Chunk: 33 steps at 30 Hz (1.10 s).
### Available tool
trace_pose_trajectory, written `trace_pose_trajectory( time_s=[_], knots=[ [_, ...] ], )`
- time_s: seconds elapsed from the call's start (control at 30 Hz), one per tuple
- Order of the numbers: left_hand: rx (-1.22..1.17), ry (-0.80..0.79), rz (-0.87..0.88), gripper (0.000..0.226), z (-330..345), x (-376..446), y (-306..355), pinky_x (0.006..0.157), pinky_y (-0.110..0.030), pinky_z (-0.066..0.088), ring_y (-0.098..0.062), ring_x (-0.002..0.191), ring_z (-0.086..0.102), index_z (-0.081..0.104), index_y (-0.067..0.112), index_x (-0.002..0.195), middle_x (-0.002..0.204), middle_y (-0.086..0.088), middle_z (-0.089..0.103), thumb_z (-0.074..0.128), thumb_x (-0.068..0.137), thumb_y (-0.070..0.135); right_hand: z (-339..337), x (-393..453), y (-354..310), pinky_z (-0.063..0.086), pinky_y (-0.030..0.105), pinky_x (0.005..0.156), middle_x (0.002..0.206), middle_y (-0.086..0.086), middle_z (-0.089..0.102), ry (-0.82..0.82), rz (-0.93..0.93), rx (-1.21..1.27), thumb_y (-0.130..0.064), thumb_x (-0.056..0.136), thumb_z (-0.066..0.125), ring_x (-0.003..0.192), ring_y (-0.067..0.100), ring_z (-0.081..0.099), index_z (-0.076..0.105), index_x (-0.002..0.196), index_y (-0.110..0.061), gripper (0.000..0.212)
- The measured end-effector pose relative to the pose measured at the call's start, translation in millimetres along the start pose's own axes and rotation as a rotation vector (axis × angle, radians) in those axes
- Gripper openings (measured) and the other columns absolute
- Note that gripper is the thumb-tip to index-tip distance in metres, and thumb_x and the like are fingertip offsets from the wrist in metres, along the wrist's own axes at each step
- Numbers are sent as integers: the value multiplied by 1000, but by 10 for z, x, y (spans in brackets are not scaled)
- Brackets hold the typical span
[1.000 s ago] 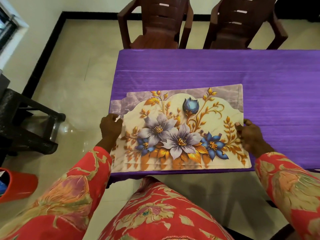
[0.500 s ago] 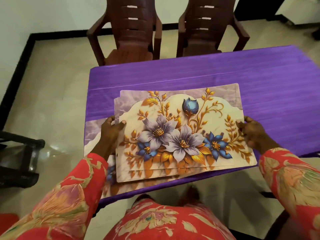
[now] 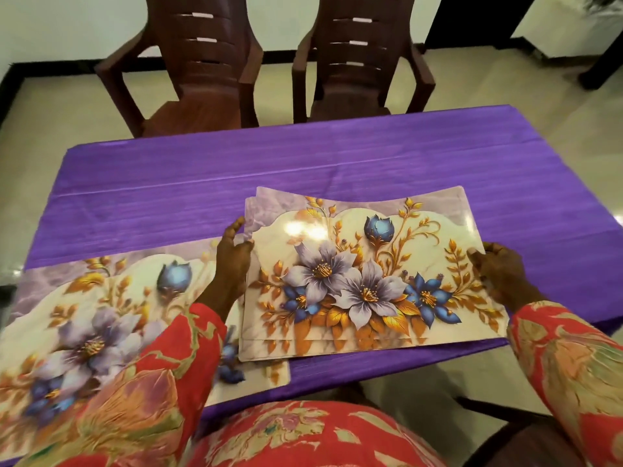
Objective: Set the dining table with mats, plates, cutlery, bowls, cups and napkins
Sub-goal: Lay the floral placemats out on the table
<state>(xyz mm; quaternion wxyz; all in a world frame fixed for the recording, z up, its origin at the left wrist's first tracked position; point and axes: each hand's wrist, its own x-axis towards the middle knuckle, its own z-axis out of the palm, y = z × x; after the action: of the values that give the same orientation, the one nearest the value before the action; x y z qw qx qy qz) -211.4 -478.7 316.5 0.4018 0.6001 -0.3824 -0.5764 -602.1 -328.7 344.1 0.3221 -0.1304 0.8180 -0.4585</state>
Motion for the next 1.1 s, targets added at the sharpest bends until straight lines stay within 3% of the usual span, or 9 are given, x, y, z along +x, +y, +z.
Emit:
trace_pose_trajectory(
  time_s=[0.2, 0.33, 0.5, 0.6, 0.67, 0.73, 0.9, 1.0, 1.1],
  knots=[
    [53, 54, 25, 49, 756, -167, -165, 95, -48, 49, -31, 108, 60, 56, 22, 120, 127, -11, 59, 51, 84, -11, -590, 600, -56, 36, 13, 30, 33, -10, 50, -3, 4, -40, -10, 92, 59, 27, 0, 43, 56, 80, -15, 13],
    [26, 84, 7, 49, 1137, -340, -237, 72, -28, 50, -20, 87, 57, 55, 8, 124, 113, -8, 61, 51, 82, -17, -872, 905, -40, 32, 10, 29, 48, 2, 53, -7, -6, -89, -9, 93, 57, 26, -2, 40, 52, 77, -17, 18],
    [24, 134, -24, 40, 1411, -494, -329, 55, -13, 48, -9, 69, 54, 56, 10, 115, 98, -4, 59, 61, 81, -12, -1136, 1194, -33, 31, 12, 28, 56, 8, 47, -40, -5, -160, -11, 94, 55, 25, -1, 39, 53, 101, -10, 8],
    [39, 153, -82, 28, 1599, -565, -380, 70, -30, 50, -21, 76, 55, 57, 17, 91, 95, -10, 60, 69, 78, -5, -1287, 1296, -54, 31, 12, 28, 46, 5, 50, -34, -9, -209, -12, 94, 55, 25, 2, 38, 52, 102, -10, 8],
    [95, 171, -95, 28, 1738, -606, -396, 78, -37, 49, -21, 81, 54, 55, 21, 79, 92, -10, 60, 75, 75, 2, -1384, 1395, -56, 36, 17, 35, 58, 9, 48, -28, -6, -240, -13, 94, 54, 34, 11, 45, 54, 105, -10, 11],
    [139, 178, -116, 24, 1862, -632, -413, 78, -36, 49, -21, 81, 56, 58, 16, 81, 91, -10, 63, 79, 72, 9, -1477, 1516, -26, 36, 22, 47, 63, 9, 46, -17, 0, -275, -15, 94, 55, 45, 18, 44, 55, 110, -8, 18],
    [249, 173, -174, 24, 2089, -690, -394, 55, -21, 40, -18, 78, 55, 57, 9, 80, 87, -9, 62, 80, 73, 13, -1648, 1741, 79, 35, 25, 51, 63, 11, 47, 6, 2, -323, -14, 91, 55, 50, 20, 42, 56, 107, -5, 18],
    [390, 145, -172, 30, 2120, -673, -385, 62, -29, 44, -23, 81, 62, 68, -1, 90, 92, -16, 69, 82, 70, 18, -1647, 1759, 135, 38, 27, 53, 62, 10, 51, 16, 5, -358, -16, 83, 63, 53, 21, 46, 60, 89, -3, 14],
    [574, 127, -195, 40, 2112, -634, -373, 80, -34, 47, -35, 104, 58, 69, 2, 96, 112, -22, 62, 80, 71, 31, -1587, 1702, 167, 42, 29, 56, 64, 7, 54, 44, -26, -432, -24, 79, 71, 57, 22, 51, 58, 75, -12, 18]
  ],
)
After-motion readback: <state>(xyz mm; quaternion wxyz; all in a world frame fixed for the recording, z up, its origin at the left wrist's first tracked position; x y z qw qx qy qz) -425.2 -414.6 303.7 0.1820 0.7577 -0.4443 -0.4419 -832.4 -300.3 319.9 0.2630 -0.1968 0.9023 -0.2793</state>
